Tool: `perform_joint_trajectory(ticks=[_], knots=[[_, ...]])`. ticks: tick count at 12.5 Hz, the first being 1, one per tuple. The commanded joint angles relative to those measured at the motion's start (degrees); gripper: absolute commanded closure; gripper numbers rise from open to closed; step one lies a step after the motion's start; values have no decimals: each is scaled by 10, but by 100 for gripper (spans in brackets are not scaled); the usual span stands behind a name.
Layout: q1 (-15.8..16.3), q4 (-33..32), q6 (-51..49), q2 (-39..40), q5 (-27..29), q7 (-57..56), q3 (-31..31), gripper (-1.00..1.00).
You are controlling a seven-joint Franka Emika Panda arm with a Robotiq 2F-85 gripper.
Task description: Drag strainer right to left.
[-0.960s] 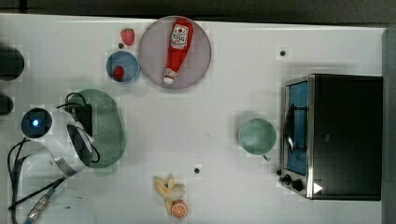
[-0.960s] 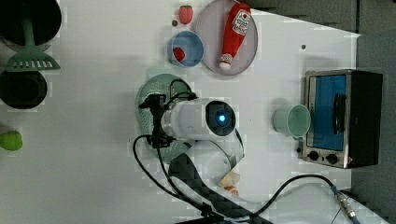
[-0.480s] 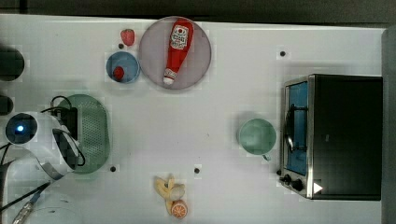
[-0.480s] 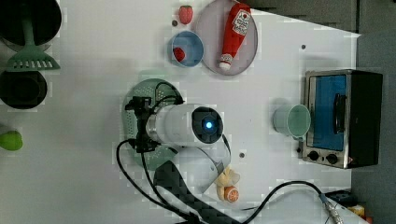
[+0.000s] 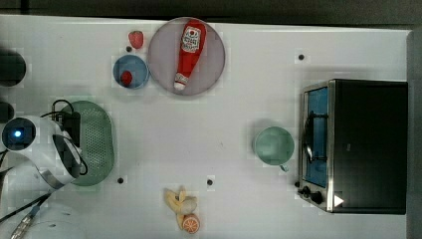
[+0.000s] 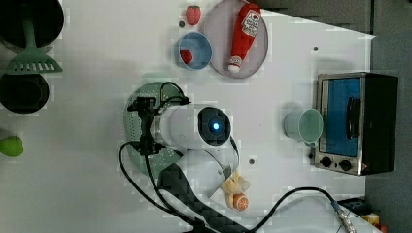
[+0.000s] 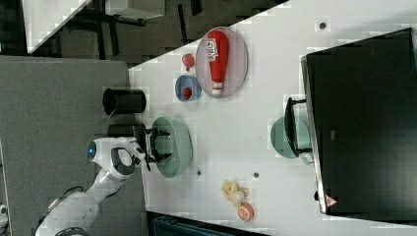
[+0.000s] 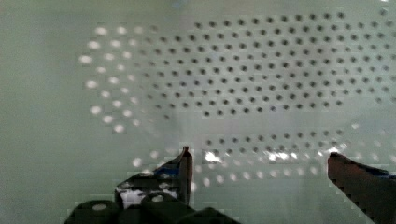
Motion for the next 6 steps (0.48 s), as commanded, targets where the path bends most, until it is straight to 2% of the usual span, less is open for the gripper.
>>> perform_joint_trajectory(ticks=[1, 6], knots=[[-8, 7, -35, -22, 12, -7, -8, -100], [-10, 4, -200, -163, 9, -190, -91, -100]])
